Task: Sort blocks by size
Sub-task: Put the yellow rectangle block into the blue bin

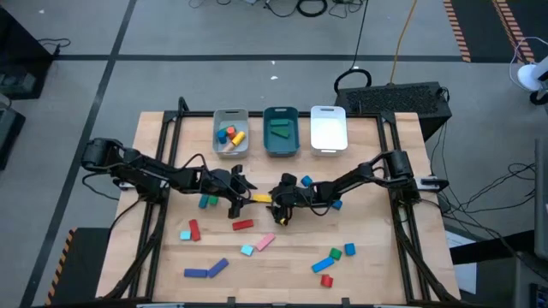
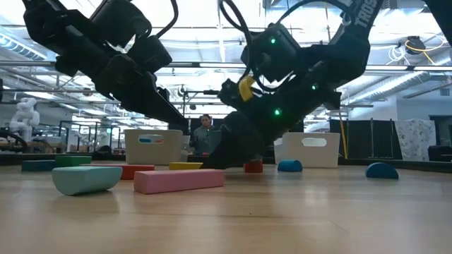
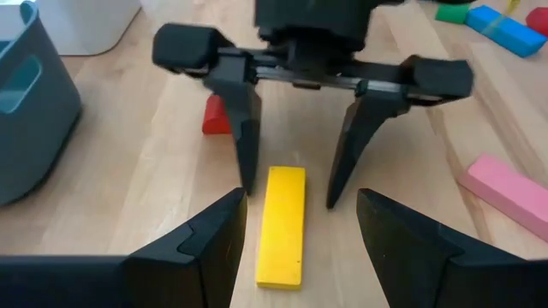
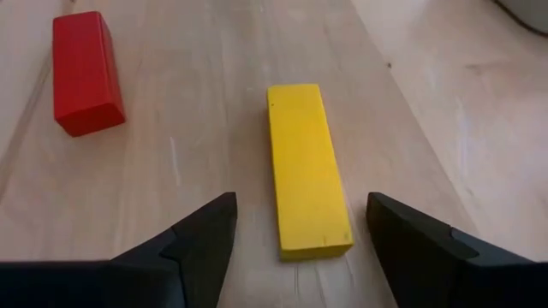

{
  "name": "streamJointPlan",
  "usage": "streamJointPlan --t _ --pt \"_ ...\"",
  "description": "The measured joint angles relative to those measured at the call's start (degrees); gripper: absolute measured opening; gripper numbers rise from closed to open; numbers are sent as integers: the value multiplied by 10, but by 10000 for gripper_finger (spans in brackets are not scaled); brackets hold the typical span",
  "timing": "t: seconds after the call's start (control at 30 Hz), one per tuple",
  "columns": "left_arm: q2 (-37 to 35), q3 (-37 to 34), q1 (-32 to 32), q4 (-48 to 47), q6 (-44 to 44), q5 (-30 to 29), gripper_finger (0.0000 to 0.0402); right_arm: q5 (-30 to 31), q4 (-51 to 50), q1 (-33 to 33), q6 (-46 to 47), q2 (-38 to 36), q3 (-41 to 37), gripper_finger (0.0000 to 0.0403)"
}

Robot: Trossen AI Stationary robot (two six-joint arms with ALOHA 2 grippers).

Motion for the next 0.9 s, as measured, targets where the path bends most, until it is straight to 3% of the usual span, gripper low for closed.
streamJointPlan --t 0.2,0.6,0.9 --pt "0 0 0 0 -10 -14 224 -3 -16 1 12 3 0 207" --pt "63 0 0 1 -11 -14 224 -3 -18 1 6 4 0 84" --pt "95 0 0 6 -11 -13 224 -1 2 2 -34 3 -1 91"
